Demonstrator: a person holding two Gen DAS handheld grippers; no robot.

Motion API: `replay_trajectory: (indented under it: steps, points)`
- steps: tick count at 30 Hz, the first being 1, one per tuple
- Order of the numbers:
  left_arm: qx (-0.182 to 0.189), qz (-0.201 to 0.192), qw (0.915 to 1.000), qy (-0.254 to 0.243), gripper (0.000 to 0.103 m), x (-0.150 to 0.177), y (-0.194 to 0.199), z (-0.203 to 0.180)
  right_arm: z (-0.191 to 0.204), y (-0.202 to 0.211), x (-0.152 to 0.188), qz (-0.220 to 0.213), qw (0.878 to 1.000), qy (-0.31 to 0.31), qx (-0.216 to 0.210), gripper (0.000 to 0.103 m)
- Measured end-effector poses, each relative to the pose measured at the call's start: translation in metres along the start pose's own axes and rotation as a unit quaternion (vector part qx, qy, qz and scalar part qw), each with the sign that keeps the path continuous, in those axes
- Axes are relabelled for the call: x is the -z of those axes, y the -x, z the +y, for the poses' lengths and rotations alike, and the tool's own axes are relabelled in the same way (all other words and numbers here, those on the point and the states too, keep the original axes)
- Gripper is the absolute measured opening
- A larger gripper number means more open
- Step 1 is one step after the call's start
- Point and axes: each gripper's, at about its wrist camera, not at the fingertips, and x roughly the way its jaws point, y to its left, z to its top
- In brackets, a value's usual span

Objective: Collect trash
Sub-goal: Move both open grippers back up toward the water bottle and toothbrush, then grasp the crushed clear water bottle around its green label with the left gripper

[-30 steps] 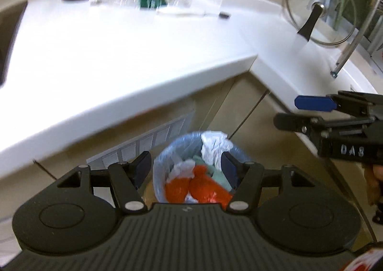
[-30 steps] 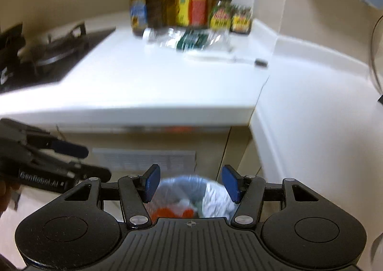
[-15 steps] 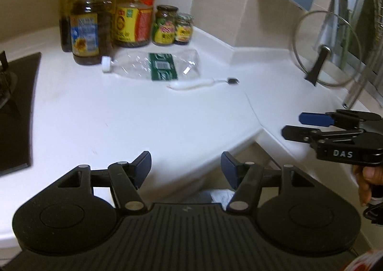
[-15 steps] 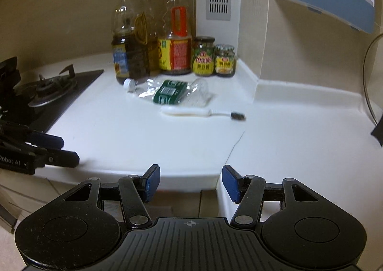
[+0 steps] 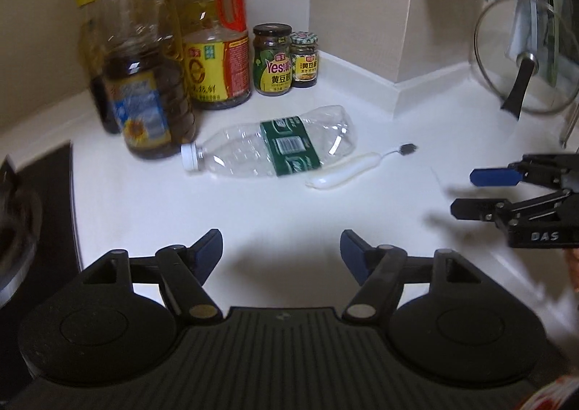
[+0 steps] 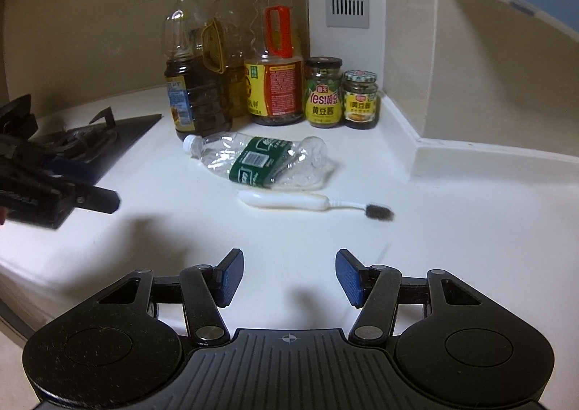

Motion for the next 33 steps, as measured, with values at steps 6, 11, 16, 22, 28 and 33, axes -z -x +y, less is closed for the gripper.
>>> replay_trajectory:
  steps: [6,11,16,22,28,33]
  points:
    - [0.029,0.016,0.9952,-0.092,0.072,-0.038,-0.059,0.027,0.008,-0.043,-0.023,0.009,0.999,-0.031,0.023,0.057]
    - [0.069,0.019,0.9864,-0.148,0.078,-0.073,-0.108,0.042,0.01,-0.075,-0.042,0.013,0.996,-0.067,0.062,0.045]
    - [0.109,0.053,0.9738,-0.192,0.084,-0.1,-0.153,0.041,0.007,-0.098,-0.059,0.014,0.991,-0.092,0.094,0.04]
    - [0.126,0.079,0.9617,-0.23,0.087,-0.111,-0.176,0.034,-0.001,-0.121,-0.068,0.027,0.989,-0.094,0.107,0.039]
    - [0.117,0.108,0.9604,-0.229,0.087,-0.101,-0.176,0.028,-0.01,-0.138,-0.069,0.048,0.99,-0.078,0.102,0.039]
    - [0.134,0.116,0.9695,-0.169,0.087,-0.087,-0.157,0.033,-0.02,-0.15,-0.076,0.05,0.993,-0.059,0.086,0.039]
